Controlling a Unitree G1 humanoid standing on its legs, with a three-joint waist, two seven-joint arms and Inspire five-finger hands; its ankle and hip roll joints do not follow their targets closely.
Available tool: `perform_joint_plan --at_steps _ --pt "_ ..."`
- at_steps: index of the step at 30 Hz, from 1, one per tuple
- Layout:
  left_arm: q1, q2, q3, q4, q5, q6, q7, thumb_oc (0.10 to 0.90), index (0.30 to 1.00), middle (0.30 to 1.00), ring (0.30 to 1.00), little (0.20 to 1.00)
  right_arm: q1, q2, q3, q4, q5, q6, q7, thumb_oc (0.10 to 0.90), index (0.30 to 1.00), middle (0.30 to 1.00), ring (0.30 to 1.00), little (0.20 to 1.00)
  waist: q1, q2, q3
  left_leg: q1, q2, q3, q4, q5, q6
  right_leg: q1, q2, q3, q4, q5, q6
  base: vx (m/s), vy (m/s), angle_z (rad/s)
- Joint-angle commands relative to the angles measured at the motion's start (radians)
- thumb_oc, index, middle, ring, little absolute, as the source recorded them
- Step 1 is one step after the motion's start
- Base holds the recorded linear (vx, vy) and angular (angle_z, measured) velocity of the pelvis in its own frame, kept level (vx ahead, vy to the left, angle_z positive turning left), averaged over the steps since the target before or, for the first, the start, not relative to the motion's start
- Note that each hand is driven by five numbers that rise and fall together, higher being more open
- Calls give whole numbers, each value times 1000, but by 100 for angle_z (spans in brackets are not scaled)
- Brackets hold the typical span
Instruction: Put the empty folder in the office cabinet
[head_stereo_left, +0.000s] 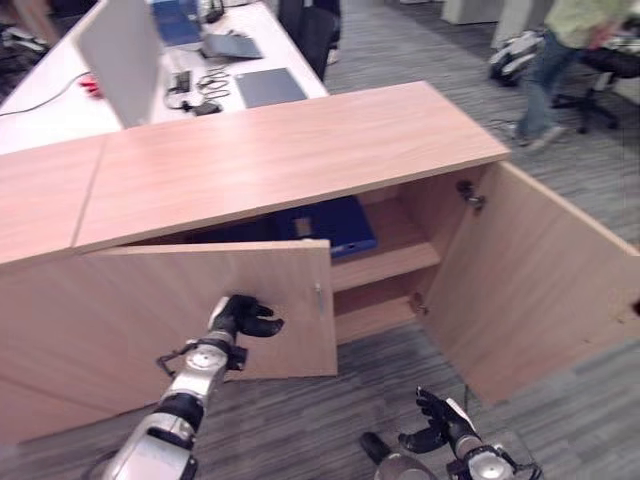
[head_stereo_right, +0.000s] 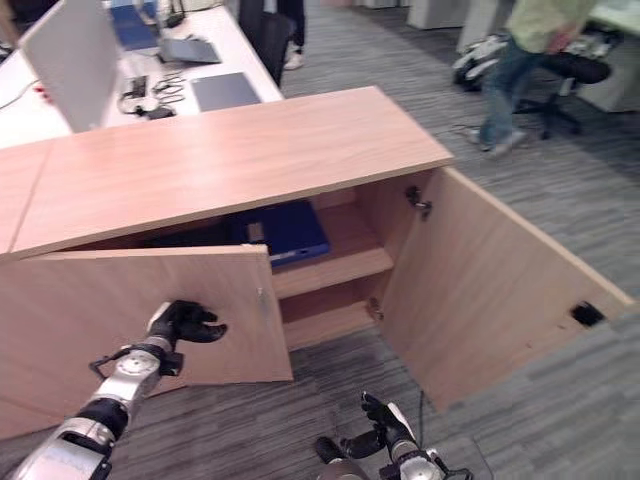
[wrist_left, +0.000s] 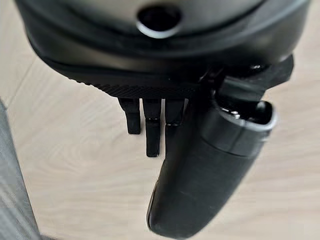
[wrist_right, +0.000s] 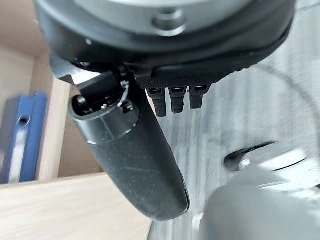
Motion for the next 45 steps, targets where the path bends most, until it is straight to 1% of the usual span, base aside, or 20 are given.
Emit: perform_joint_plan --at_steps 1,2,4,7,10,12,15,16,20,22,26,33,35,36,37,39,40,43,44,45 --pt "-283 153 99 48 -24 -104 92 800 900 900 900 900 -23 -74 -7 -50 22 -69 -5 800 900 900 900 900 -2 39 -59 -41 58 -19 17 -57 -67 -12 -41 -133 108 -55 80 -37 -50 -72" --pt "-298 176 107 64 -20 -100 99 800 900 900 900 900 -23 -77 -9 -44 21 -71 -9 800 900 900 900 900 7 43 -53 -36 71 -2 14 -60 -73 -26 -78 -264 112 -58 74 -74 -45 -69" --pt "-298 215 146 72 -45 -103 93 800 900 900 900 900 -25 -82 0 -38 10 -71 -10 800 900 900 900 900 22 39 -64 -36 81 47 11 -56 -81 -24 -138 -443 102 -30 73 -53 -55 -60" --pt "-253 204 168 33 -47 -117 98 800 900 900 900 900 -24 -75 0 -23 2 -70 -12 800 900 900 900 900 38 37 -67 -21 81 64 9 -62 -79 -23 -164 -450 115 -9 78 12 -54 -57" --pt "-176 157 187 -23 -52 -128 102 800 900 900 900 900 -24 -68 -17 -25 -3 -67 -17 800 900 900 900 900 57 40 -73 -15 75 67 10 -69 -78 -2 -208 -483 111 9 80 9 -75 -37" --pt "-111 90 176 -78 -49 -138 103 800 900 900 900 900 -20 -54 -29 -5 -7 -65 -27 800 900 900 900 900 69 39 -79 -18 71 66 13 -68 -82 19 -235 -505 99 24 83 3 -104 -9" --pt "23 -8 123 -239 0 -148 89 800 900 900 900 900 -15 -38 -53 13 -19 -56 -34 800 900 900 900 900 90 38 -86 -16 70 62 15 -66 -84 33 -249 -527 97 20 83 13 -129 7" --pt "103 -74 80 -327 10 -155 57 800 900 900 900 900 -22 -27 -64 32 -28 -47 -34 800 900 900 900 900 98 41 -82 -14 75 56 17 -64 -86 34 -248 -537 107 13 83 2 -135 -11" --pt "219 -130 32 -426 17 -154 5 800 900 900 900 900 -11 -19 -89 27 -27 -44 -30 800 900 900 900 900 100 47 -78 -10 90 46 17 -57 -93 47 -235 -539 101 -16 74 7 -151 -3" --pt "299 -173 1 -495 -19 -143 -42 800 900 900 900 900 -5 -21 -107 29 -20 -43 -34 800 900 900 900 900 100 60 -77 -9 111 40 24 -49 -103 63 -215 -539 87 -41 56 6 -218 -7" --pt "362 -162 -44 -579 11 -133 -90 800 900 900 900 900 -10 -37 -121 30 -17 -45 -34 800 900 900 900 900 93 85 -70 -10 146 39 36 -35 -122 71 -184 -527 82 -70 33 -2 -193 -8" --pt "432 -153 -52 -597 4 -116 -134 800 900 900 900 900 -12 -61 -142 27 8 -55 -38 800 900 900 900 900 58 123 -46 -23 214 50 118 -3 -160 79 -127 -493 109 -122 -14 1 -160 -7" --pt "451 -156 -42 -575 17 -111 -134 800 900 900 900 900 -11 -65 -148 32 28 -62 -37 800 900 900 900 900 45 132 -37 -39 249 53 190 30 -179 93 -102 -484 114 -139 -39 28 -207 -11" --pt "453 -153 -42 -565 25 -107 -131 800 900 900 900 900 -9 -67 -150 31 37 -65 -43 800 900 900 900 900 47 135 -26 -71 280 37 255 99 -194 104 -87 -480 114 -143 -50 40 -282 -25" --pt "458 -150 -38 -538 41 -104 -129 800 900 900 900 900 -19 -73 -146 37 47 -66 -45 800 900 900 900 900 49 125 -13 -104 291 6 322 141 -192 112 -73 -456 112 -148 -70 57 -241 -37" --pt "468 -155 -44 -490 74 -101 -114 800 900 900 900 900 -59 -82 -128 56 56 -64 -52 800 900 900 900 900 59 112 0 -117 256 -58 360 129 -174 110 -63 -418 125 -156 -80 77 -163 -76" --pt "470 -159 -46 -469 82 -101 -109 800 900 900 900 900 -75 -84 -119 62 61 -63 -54 800 900 900 900 900 67 108 -1 -124 224 -92 349 104 -161 103 -57 -390 131 -157 -80 93 -106 -140" --pt "479 -180 -57 -378 120 -99 -98 800 900 900 900 900 -125 -86 -95 99 68 -63 -54 800 900 900 900 900 113 97 -1 -163 81 -225 256 -30 -125 101 -31 -311 127 -166 -81 147 -66 -130" --pt "489 -180 -63 -363 140 -98 -94 800 900 900 900 900 -135 -90 -89 104 63 -62 -48 800 900 900 900 900 124 102 0 -167 67 -256 219 -36 -120 91 -17 -302 139 -167 -81 125 -43 -98" --pt "494 -184 -67 -339 152 -102 -102 800 900 900 900 900 -147 -90 -87 102 65 -68 -51 800 900 900 900 900 123 103 1 -151 65 -257 187 -40 -117 89 -7 -294 136 -166 -79 55 -35 -94"
